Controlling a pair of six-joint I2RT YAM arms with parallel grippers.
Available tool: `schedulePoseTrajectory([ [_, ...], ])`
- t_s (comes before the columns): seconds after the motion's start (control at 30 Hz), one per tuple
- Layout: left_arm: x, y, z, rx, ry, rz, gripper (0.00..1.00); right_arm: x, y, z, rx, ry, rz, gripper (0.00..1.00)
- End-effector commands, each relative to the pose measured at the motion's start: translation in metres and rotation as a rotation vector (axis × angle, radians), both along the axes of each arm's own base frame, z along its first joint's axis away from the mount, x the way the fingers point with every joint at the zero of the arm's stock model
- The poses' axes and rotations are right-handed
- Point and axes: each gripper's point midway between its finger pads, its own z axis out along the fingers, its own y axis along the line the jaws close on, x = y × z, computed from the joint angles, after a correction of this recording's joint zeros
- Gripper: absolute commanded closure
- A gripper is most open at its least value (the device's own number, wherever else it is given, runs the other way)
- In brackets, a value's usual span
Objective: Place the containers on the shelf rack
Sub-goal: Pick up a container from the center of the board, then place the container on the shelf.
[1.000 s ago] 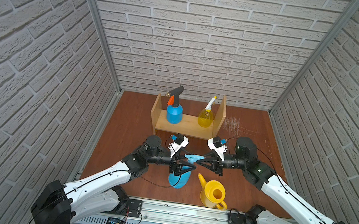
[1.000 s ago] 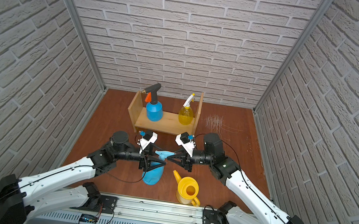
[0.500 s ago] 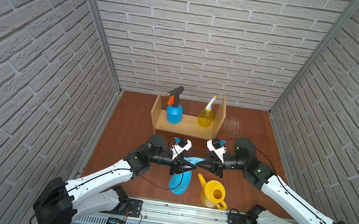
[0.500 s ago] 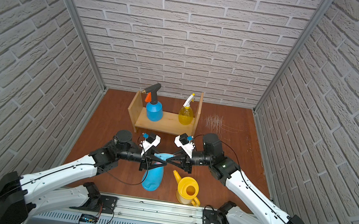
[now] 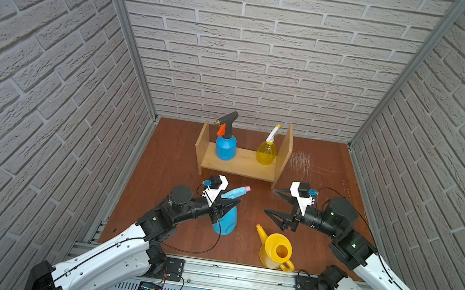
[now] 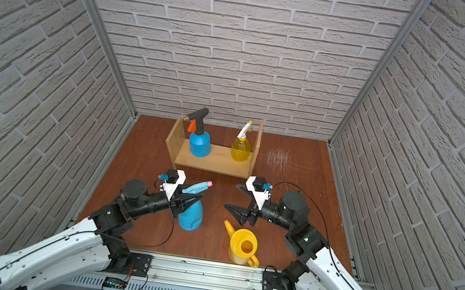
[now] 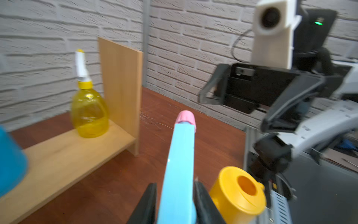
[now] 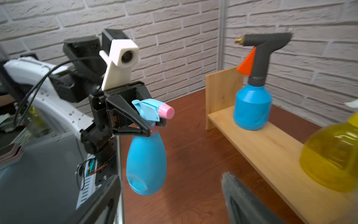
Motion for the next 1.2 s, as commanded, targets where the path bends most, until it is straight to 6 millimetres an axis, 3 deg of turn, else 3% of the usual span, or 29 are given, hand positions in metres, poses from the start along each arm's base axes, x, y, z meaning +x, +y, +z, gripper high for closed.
schedulePoseTrajectory([
  [0.0, 0.042, 0.054, 0.03, -0.069, -0.161, 0.38, 1.0, 0.032, -0.032, 0.008, 0.09, -0.029, -0.281, 0.07],
  [0.13, 0.066, 0.074, 0.051, -0.087, -0.247, 0.521, 1.0, 0.036, -0.041, 0.004, 0.113, -0.025, -0.34, 0.06],
  [0.23, 0.089, 0.082, 0.055, -0.07, -0.261, 0.564, 1.0, 0.038, -0.042, 0.004, 0.11, -0.023, -0.349, 0.06],
  [0.77, 0.178, 0.094, 0.044, -0.003, -0.273, 0.663, 1.0, 0.038, -0.045, 0.004, 0.114, -0.023, -0.359, 0.06],
  [1.17, 0.216, 0.104, 0.03, -0.009, -0.271, 0.769, 1.0, 0.036, -0.045, 0.006, 0.12, -0.027, -0.356, 0.05],
])
